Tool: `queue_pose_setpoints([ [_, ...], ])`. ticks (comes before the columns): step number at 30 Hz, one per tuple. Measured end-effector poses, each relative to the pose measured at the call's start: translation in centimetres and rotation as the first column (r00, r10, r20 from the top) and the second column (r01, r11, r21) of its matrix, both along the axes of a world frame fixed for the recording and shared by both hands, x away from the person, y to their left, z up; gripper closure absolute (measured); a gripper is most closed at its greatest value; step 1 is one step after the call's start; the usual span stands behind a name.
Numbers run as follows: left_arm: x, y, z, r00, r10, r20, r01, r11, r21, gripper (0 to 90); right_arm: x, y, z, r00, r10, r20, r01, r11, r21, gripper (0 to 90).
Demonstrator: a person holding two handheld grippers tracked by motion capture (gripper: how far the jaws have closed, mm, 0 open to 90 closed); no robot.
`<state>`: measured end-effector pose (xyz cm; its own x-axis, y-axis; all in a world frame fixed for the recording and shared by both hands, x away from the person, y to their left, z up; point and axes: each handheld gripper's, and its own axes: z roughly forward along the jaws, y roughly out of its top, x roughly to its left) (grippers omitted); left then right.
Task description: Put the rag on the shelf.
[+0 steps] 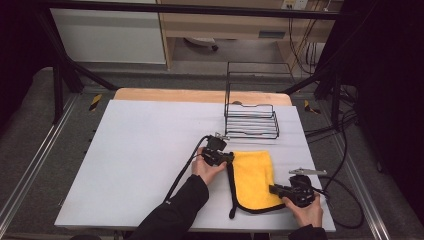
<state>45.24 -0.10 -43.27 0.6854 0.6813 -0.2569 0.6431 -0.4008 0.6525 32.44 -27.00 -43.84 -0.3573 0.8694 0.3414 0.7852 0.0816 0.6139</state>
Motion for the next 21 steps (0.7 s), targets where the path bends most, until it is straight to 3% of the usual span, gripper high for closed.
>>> queue_pose_setpoints([
  [2,0.2,-0.3,-0.2,1.0000,0.001,-0.002,-0.001,1.0000,0.008,79.0,-0.2,0.0,-0.1,1.0000,0.000,0.002,0.000,1.000,-0.003,78.3],
  [5,0.0,-0.4,-0.8,0.9999,0.004,0.014,-0.005,0.9999,0.013,78.5,0.1,-0.4,-0.2,0.9975,0.036,0.061,-0.033,0.998,-0.061,64.5],
  [6,-0.1,-0.3,-0.8,0.9997,0.004,0.023,-0.004,1.0000,0.002,78.5,0.1,-0.4,-0.2,0.9975,0.036,0.061,-0.033,0.998,-0.061,64.5],
  [7,-0.2,-0.1,-0.9,0.9996,0.002,0.027,-0.002,1.0000,-0.006,77.8,0.6,-0.8,0.1,0.9896,0.062,0.130,-0.050,0.995,-0.089,53.7],
  [11,-0.3,0.3,-1.4,0.9997,0.008,0.022,-0.007,0.9992,-0.039,74.4,2.7,-1.2,0.9,0.9743,0.063,0.216,-0.044,0.995,-0.090,46.5],
  [15,-0.4,0.3,-1.6,0.9992,0.004,0.040,-0.003,0.9994,-0.034,71.6,5.9,-0.8,0.9,0.9711,0.079,0.225,-0.054,0.992,-0.113,43.8],
  [16,-0.4,0.3,-1.6,0.9990,0.004,0.044,-0.002,0.9995,-0.030,71.6,5.9,-0.8,0.9,0.9711,0.079,0.225,-0.054,0.992,-0.113,43.8],
  [18,-0.5,0.2,-1.7,0.9985,0.000,0.055,0.002,0.9997,-0.023,70.7,8.1,-0.7,0.4,0.9752,0.070,0.210,-0.052,0.995,-0.090,48.1],
  [21,-0.5,0.1,-1.9,0.9979,0.003,0.064,-0.002,0.9997,-0.024,70.3,9.6,-1.0,-0.3,0.9793,0.070,0.190,-0.056,0.995,-0.081,53.9],
])
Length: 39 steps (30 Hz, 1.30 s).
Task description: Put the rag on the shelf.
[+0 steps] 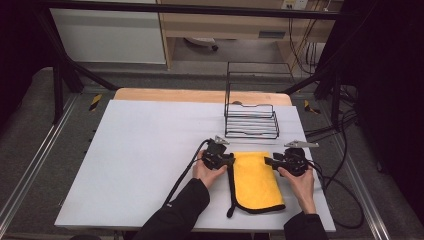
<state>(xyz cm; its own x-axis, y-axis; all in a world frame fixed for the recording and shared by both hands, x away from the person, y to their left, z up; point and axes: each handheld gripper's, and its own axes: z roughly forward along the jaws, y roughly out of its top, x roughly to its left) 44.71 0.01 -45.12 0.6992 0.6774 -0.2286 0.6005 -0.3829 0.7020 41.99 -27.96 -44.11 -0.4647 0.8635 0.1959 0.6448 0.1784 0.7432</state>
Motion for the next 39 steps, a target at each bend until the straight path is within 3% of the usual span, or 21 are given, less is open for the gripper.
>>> queue_pose_setpoints([
  [3,0.0,0.0,-0.1,1.0000,-0.001,0.000,0.001,1.0000,-0.001,70.4,0.6,-0.1,-0.7,0.9997,0.013,-0.023,-0.013,1.000,0.019,58.6],
  [8,0.0,-0.1,-0.1,1.0000,-0.003,0.000,0.003,1.0000,0.002,70.8,0.7,0.2,-1.1,0.9988,0.035,-0.033,-0.035,0.999,-0.013,65.2],
  [15,0.1,-0.1,-0.1,0.9998,-0.003,-0.018,0.003,1.0000,-0.007,75.3,0.8,0.4,-1.1,0.9967,0.031,-0.075,-0.030,0.999,0.021,80.5],
  [19,0.1,0.0,0.0,0.9995,0.004,-0.032,-0.005,0.9998,-0.020,78.0,0.7,0.4,-1.0,0.9968,0.017,-0.078,-0.015,0.999,0.034,83.8],
  [26,-0.3,0.6,0.2,0.9998,0.008,-0.021,-0.009,0.9979,-0.065,79.3,0.0,0.3,-0.1,0.9996,0.006,-0.029,-0.004,0.999,0.041,84.7],
  [30,-0.8,1.0,0.9,0.9999,0.005,0.011,-0.004,0.9955,-0.094,79.4,-0.8,0.6,1.0,0.9996,0.008,0.029,-0.009,0.999,0.039,84.8],
  [31,-1.1,1.2,1.4,0.9994,0.004,0.035,0.000,0.9941,-0.108,79.4,-1.0,0.6,1.3,0.9991,0.006,0.042,-0.008,0.999,0.040,84.8],
  [39,-2.0,1.4,2.9,0.9977,-0.007,0.067,0.017,0.9887,-0.149,79.3,-2.4,0.6,2.9,0.9941,0.000,0.108,-0.005,0.999,0.052,84.8],
])
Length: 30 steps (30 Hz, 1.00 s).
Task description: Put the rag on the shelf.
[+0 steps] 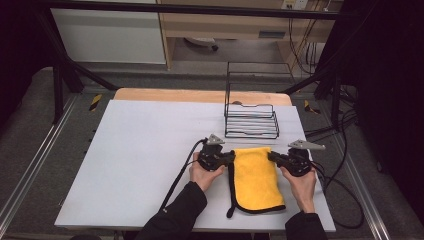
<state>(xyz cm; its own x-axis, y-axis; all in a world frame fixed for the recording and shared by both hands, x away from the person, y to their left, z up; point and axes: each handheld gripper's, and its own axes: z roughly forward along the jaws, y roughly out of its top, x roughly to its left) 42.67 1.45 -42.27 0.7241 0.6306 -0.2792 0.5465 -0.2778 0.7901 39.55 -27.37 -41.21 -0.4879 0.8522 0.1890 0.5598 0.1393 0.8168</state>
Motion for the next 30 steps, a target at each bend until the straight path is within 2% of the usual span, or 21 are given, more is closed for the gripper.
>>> queue_pose_setpoints([
  [6,-0.6,0.1,1.5,0.9991,-0.004,0.043,0.005,0.9997,-0.026,79.3,-1.1,-0.1,1.5,0.9977,-0.014,0.066,0.013,1.000,0.017,85.0],
  [8,-0.7,0.2,2.1,0.9983,-0.005,0.059,0.007,0.9993,-0.037,79.4,-1.2,-0.1,1.8,0.9971,-0.017,0.074,0.016,1.000,0.020,85.0],
  [13,-1.4,0.2,3.9,0.9942,-0.010,0.107,0.017,0.9982,-0.057,79.4,-2.1,-0.3,3.0,0.9908,-0.034,0.131,0.029,0.999,0.042,85.3],
  [16,-1.5,0.2,4.4,0.9922,-0.014,0.124,0.022,0.9978,-0.062,79.4,-2.4,-0.4,3.5,0.9888,-0.039,0.144,0.033,0.998,0.050,85.3],
  [19,-1.7,0.2,5.2,0.9895,-0.016,0.144,0.027,0.9969,-0.074,79.4,-2.9,-0.5,4.4,0.9830,-0.047,0.178,0.037,0.998,0.058,85.4],
  [27,-2.3,0.2,7.1,0.9811,-0.014,0.193,0.034,0.9944,-0.100,79.4,-3.6,-0.4,5.9,0.9697,-0.067,0.235,0.053,0.997,0.064,85.5],
  [29,-2.4,0.3,7.8,0.9766,-0.011,0.215,0.035,0.9934,-0.109,79.5,-3.9,-0.4,6.6,0.9629,-0.076,0.259,0.059,0.996,0.071,85.6],
  [30,-2.4,0.3,7.8,0.9766,-0.011,0.215,0.035,0.9934,-0.109,79.5,-4.0,-0.4,6.8,0.9602,-0.077,0.269,0.061,0.996,0.068,85.6],
])
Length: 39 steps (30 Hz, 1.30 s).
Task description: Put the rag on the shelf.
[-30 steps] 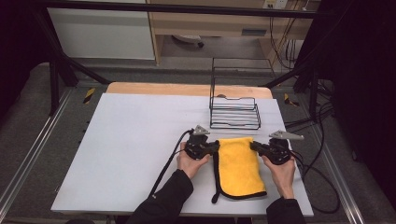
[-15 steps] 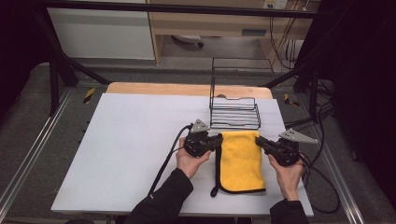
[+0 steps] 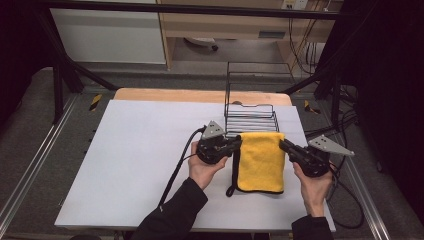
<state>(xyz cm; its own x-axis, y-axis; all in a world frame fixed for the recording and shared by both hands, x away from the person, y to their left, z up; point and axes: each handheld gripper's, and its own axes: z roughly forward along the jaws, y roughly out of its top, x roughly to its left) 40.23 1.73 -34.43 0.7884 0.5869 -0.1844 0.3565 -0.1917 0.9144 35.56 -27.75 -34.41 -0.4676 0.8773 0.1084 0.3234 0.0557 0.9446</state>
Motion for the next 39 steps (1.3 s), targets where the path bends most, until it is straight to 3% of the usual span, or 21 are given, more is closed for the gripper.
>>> queue_pose_setpoints([
  [12,0.1,0.7,3.3,0.9971,0.012,0.075,-0.009,0.9992,-0.040,79.5,-0.3,0.5,2.9,0.9950,-0.018,0.098,0.017,1.000,0.010,85.6],
  [26,0.9,1.1,5.9,0.9918,0.043,0.120,-0.033,0.9965,-0.076,79.5,0.2,1.4,5.8,0.9842,-0.037,0.173,0.035,0.999,0.015,85.7],
  [39,1.7,1.4,8.7,0.9812,0.078,0.176,-0.057,0.9907,-0.124,79.5,0.8,2.0,8.4,0.9707,-0.054,0.234,0.047,0.998,0.038,85.7],
])
